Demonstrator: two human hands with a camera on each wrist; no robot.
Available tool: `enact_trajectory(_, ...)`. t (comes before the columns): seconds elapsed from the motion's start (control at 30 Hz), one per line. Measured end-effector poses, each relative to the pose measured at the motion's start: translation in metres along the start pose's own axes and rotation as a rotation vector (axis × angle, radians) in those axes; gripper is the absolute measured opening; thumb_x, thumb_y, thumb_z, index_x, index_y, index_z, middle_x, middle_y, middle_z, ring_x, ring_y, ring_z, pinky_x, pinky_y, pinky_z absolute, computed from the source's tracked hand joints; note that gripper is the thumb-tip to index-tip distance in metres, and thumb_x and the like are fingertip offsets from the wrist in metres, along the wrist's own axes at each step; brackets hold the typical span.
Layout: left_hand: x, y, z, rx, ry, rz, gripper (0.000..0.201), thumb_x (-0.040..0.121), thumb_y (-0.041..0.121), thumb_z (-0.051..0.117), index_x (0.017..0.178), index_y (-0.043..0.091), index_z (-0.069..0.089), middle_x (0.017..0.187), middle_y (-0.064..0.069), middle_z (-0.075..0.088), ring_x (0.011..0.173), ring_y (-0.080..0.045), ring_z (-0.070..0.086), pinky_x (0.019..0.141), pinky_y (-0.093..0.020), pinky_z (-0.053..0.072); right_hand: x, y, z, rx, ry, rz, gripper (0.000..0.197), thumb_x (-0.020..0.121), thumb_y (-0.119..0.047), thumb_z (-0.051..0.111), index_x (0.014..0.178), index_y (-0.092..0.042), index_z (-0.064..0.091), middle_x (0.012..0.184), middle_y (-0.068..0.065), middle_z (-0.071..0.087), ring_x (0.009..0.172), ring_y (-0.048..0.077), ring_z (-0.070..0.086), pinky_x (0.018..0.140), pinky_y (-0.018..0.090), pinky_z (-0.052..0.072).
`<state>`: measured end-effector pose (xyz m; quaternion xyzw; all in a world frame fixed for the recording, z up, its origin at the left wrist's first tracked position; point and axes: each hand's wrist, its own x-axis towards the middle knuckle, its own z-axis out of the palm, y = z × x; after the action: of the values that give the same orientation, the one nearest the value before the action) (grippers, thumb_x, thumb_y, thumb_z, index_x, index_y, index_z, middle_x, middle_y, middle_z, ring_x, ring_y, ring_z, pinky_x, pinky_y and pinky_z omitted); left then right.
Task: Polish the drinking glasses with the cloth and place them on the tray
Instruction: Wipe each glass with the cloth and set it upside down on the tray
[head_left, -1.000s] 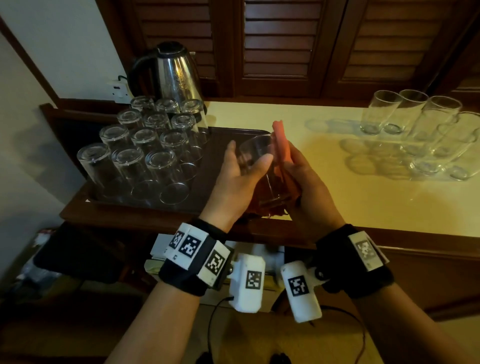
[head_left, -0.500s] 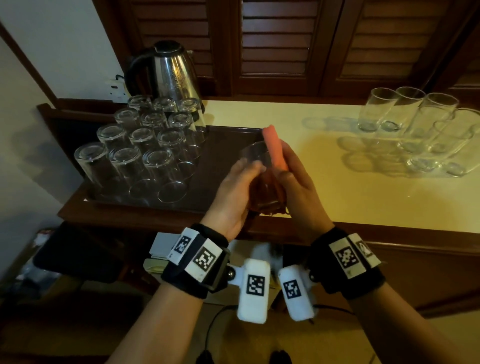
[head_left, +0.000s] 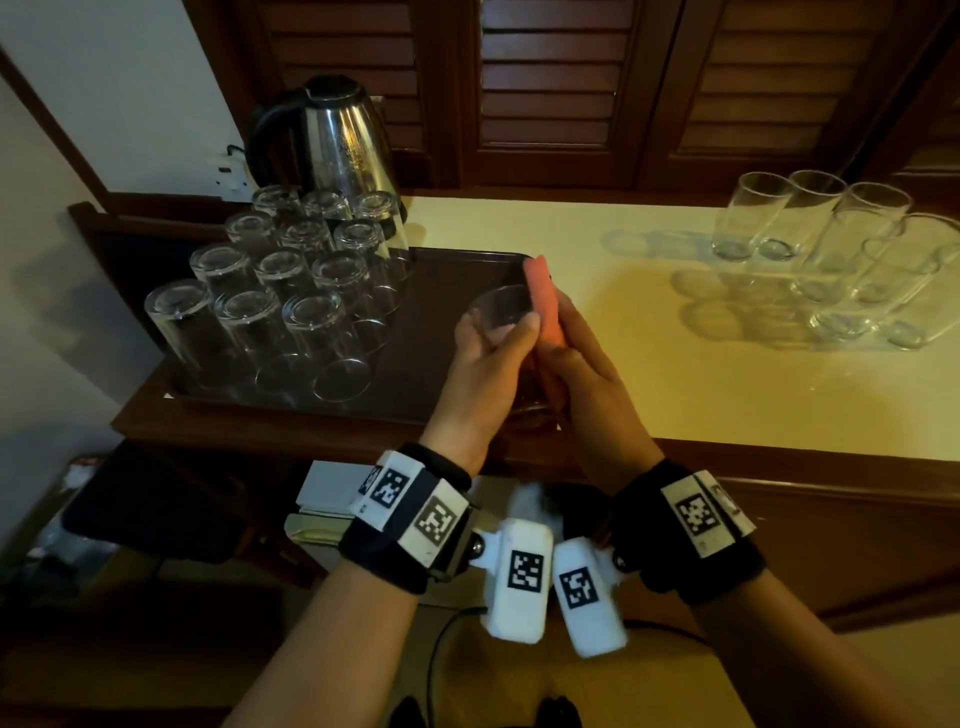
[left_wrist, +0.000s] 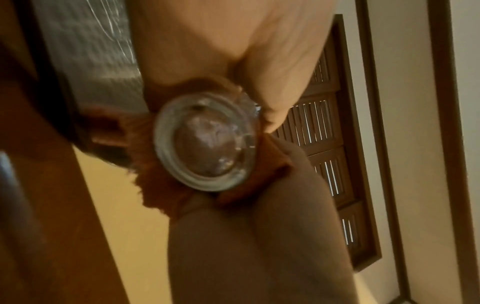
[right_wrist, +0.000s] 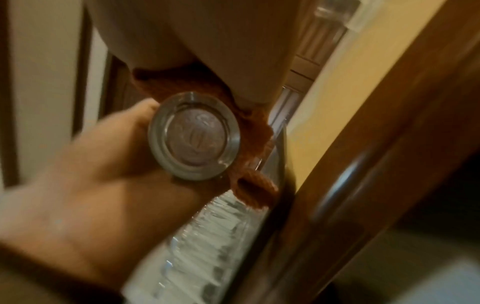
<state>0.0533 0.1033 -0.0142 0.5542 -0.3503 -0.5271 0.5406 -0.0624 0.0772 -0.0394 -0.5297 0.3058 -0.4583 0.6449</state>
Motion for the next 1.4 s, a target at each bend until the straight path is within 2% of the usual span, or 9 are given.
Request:
enact_trajectory(0.2,-0.002,0.004,-0.008,-0.073,-0.051,-0.016,0.060,0.086,0.052,0.062,0.136,0.020,0.052,0.120,-0.001,0.070,0.102,-0.011,0.070,0.090,-0.036,0.056,0.000,-0.015,-0.006,0.339,-0.018,0.100,0.045,0.105,-0.024,0.037,0.149,-0.023,0.045,0.137,0.014,0.062,0.126,0.033,0.060,0.107,0.053,0.046)
enact_trajectory(0.37,-0.003,0.006,0.002,-0.042,0.045,0.001,0.052,0.098,0.040,0.057,0.141,0.017,0.040,0.120,-0.003,0.063,0.112,-0.019,0.062,0.092,-0.039,0.053,0.005,-0.008,0.008,-0.039,0.029,-0.017,0.049,0.107,-0.012,0.039,0.154,-0.024,0.037,0.138,0.004,0.060,0.120,0.015,0.063,0.093,0.030,0.053)
enact_trajectory(0.57,-0.005,0.005,-0.015,-0.257,-0.116,-0.052,0.039,0.093,0.046,0.047,0.117,0.018,0.063,0.105,-0.005,0.076,0.094,-0.016,0.073,0.080,-0.033,0.061,0.000,-0.006,0.003,0.421,-0.046,0.115,0.045,0.102,-0.021,0.039,0.145,-0.016,0.050,0.122,0.013,0.069,0.104,0.024,0.070,0.083,0.036,0.058)
enact_trajectory(0.67,-0.002,0.001,-0.019,-0.252,-0.031,-0.039,0.030,0.098,0.030,0.053,0.121,0.012,0.061,0.116,-0.009,0.071,0.099,-0.019,0.069,0.078,-0.035,0.059,0.004,-0.006,0.000,0.152,0.012,0.044,0.043,0.105,-0.021,0.038,0.147,-0.025,0.047,0.127,0.009,0.067,0.106,0.024,0.069,0.080,0.037,0.059)
enact_trajectory(0.77,-0.002,0.002,-0.008,-0.125,-0.001,-0.008,0.038,0.094,0.036,0.061,0.125,0.014,0.059,0.112,-0.003,0.070,0.098,-0.016,0.067,0.077,-0.034,0.055,0.005,0.000,0.004,-0.096,0.041,-0.019,0.051,0.103,-0.022,0.046,0.153,-0.028,0.037,0.142,0.003,0.054,0.118,0.010,0.062,0.088,0.027,0.056)
enact_trajectory(0.93,-0.001,-0.005,-0.001,-0.059,-0.034,0.083,0.017,0.095,0.037,0.059,0.095,0.024,0.070,0.082,0.009,0.075,0.081,-0.003,0.072,0.070,-0.023,0.057,0.000,0.008,0.004,0.171,-0.065,0.086,0.049,0.104,-0.029,0.036,0.152,-0.039,0.038,0.146,0.004,0.056,0.132,0.026,0.056,0.109,0.053,0.045)
enact_trajectory(1.13,0.000,-0.002,-0.008,-0.345,-0.100,-0.049,0.048,0.080,0.037,0.063,0.118,0.007,0.067,0.097,-0.010,0.077,0.085,-0.018,0.074,0.070,-0.031,0.061,-0.007,0.011,-0.003,0.712,0.015,0.348,0.051,0.089,-0.031,0.049,0.129,-0.003,0.062,0.118,0.019,0.069,0.107,0.030,0.067,0.091,0.041,0.057)
enact_trajectory(1.27,0.003,-0.004,-0.016,-0.318,-0.060,0.005,0.043,0.072,0.024,0.069,0.113,0.011,0.066,0.088,0.000,0.077,0.078,-0.008,0.073,0.070,-0.025,0.056,-0.009,0.010,-0.013,0.723,0.093,0.334,0.047,0.087,-0.032,0.052,0.119,-0.004,0.070,0.121,0.020,0.067,0.106,0.031,0.067,0.087,0.039,0.059)
enact_trajectory(1.4,0.007,-0.006,-0.026,-0.166,-0.025,0.055,0.081,0.059,0.012,0.087,0.134,0.009,0.053,0.116,-0.007,0.071,0.099,-0.014,0.070,0.082,-0.027,0.052,-0.004,0.001,-0.021,0.630,0.158,0.235,0.053,0.099,-0.033,0.039,0.147,-0.014,0.051,0.147,0.013,0.055,0.134,0.028,0.053,0.104,0.043,0.048)
